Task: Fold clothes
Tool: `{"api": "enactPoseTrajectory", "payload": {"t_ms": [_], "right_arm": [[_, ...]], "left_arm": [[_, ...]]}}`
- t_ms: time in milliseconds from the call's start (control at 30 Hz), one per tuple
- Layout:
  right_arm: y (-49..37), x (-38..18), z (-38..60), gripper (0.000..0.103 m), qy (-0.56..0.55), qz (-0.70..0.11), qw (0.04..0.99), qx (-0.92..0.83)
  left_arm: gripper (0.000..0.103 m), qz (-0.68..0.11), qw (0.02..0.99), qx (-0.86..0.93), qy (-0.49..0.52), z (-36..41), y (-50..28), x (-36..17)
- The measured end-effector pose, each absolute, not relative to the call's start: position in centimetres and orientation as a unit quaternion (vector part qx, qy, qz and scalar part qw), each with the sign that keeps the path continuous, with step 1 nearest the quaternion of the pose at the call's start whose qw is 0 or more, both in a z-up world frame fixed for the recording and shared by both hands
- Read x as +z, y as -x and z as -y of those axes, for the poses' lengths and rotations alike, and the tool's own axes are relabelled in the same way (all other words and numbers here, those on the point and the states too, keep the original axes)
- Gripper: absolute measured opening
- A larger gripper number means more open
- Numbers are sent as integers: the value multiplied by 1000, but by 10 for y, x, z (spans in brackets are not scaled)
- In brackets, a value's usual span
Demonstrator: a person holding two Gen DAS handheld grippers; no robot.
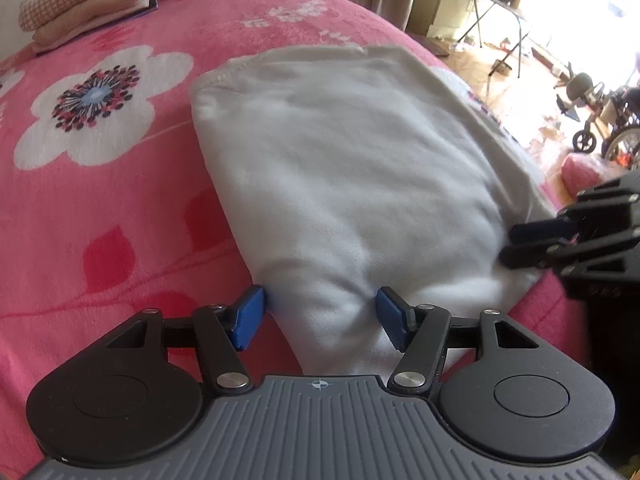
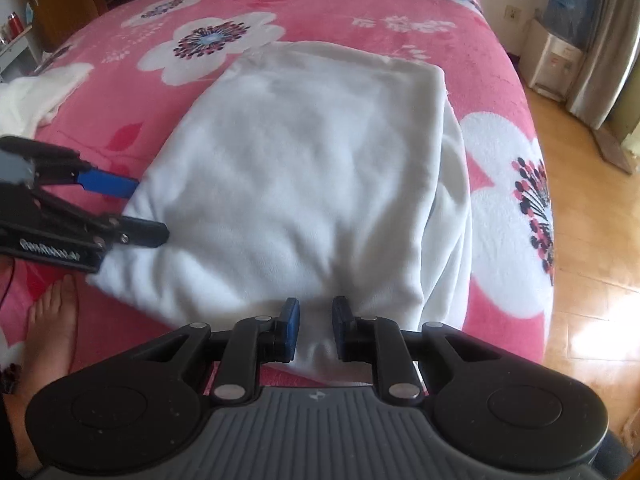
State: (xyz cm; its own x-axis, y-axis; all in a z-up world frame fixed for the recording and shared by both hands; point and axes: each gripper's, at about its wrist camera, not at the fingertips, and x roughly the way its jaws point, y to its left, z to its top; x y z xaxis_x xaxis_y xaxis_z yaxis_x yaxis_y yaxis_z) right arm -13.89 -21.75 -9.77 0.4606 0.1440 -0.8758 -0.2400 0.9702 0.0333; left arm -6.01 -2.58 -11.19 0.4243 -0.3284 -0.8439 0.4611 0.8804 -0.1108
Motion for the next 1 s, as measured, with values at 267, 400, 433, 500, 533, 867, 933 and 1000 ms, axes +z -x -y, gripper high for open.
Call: {"api": "enactPoseTrajectory", "payload": {"t_ms": [267,400,433,500,533,867,933,1000], "right_arm": [[139,-98,217,19,53,-505,854,113],[141,-98,215,19,54,-503,856,108],[141,-98,215,19,52,-502,856,108],[141,-97,215,19,50,-503,857,106],[140,-97,215,19,48,-503,856,106],[118,-74,224,20,29,-474,876,83],[111,-86,227,25,27,-489,868,84],[107,-87,227,26,34,-496,864,86]], "left_arm": [[61,-462,858,-217,-56,24,48,-100],[64,-475,852,-204,-85,36,45,-111],[67,-470,854,-202,-94,39,47,-110],[73,-465,856,-196,-109,41,50,-109],[75,-468,855,-193,-112,42,49,-108],[89,-496,842,-170,-126,50,41,-106],[90,-502,839,-167,-126,52,38,-107],[91,-504,838,-164,-129,53,37,-107]]}}
